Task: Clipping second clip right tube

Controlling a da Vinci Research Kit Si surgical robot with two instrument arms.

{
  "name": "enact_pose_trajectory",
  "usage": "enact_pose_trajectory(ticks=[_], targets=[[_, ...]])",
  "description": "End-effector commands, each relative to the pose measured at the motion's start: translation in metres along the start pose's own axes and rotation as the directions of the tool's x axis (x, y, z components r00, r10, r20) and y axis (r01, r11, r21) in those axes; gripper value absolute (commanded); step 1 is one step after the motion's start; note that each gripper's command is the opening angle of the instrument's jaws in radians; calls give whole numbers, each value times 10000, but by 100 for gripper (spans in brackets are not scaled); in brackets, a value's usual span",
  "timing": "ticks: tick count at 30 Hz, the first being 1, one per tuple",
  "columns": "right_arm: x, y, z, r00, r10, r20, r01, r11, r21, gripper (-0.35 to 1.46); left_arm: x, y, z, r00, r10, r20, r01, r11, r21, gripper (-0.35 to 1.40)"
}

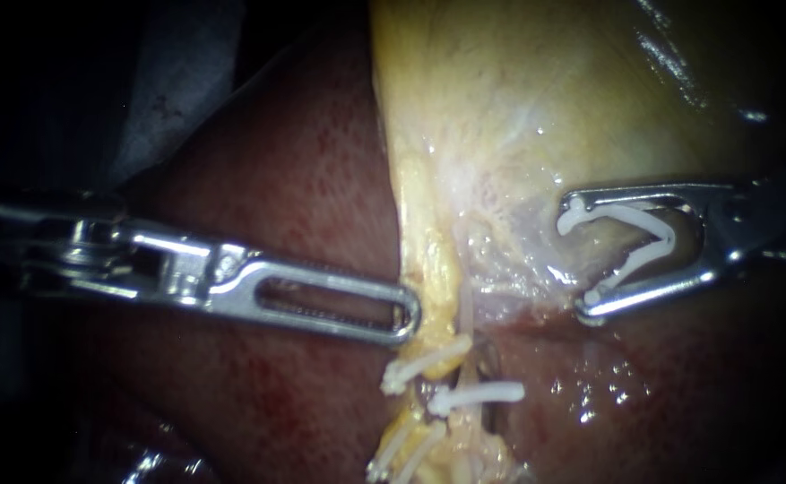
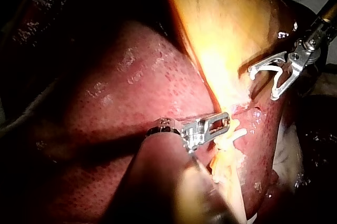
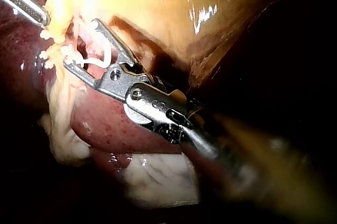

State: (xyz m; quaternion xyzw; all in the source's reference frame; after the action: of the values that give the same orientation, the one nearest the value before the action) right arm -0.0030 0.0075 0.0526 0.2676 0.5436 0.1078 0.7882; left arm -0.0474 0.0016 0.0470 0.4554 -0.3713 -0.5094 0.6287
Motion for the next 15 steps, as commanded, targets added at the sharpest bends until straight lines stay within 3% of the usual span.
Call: enact_pose_trajectory(ticks=[1, 6, 13, 15], targets=[[0, 0, 0, 10000, 0, 0, 0, 10000, -1, 60, 0, 0, 0, 10000, 1, 3, -1, 10000, -9, -35], [0, -2, 1, 10000, -65, 3, 65, 10000, -5, 60, -1, -1, -3, 10000, -5, -15, 5, 10000, 10, -35], [2, -4, 5, 9970, 771, -34, -771, 9970, -50, 60, -3, -7, -15, 10000, -28, -88, 29, 10000, 86, -35], [4, -6, 7, 9881, 1538, -66, -1538, 9881, -52, 60, -4, -8, -19, 10000, -36, -83, 37, 10000, 91, -35]])
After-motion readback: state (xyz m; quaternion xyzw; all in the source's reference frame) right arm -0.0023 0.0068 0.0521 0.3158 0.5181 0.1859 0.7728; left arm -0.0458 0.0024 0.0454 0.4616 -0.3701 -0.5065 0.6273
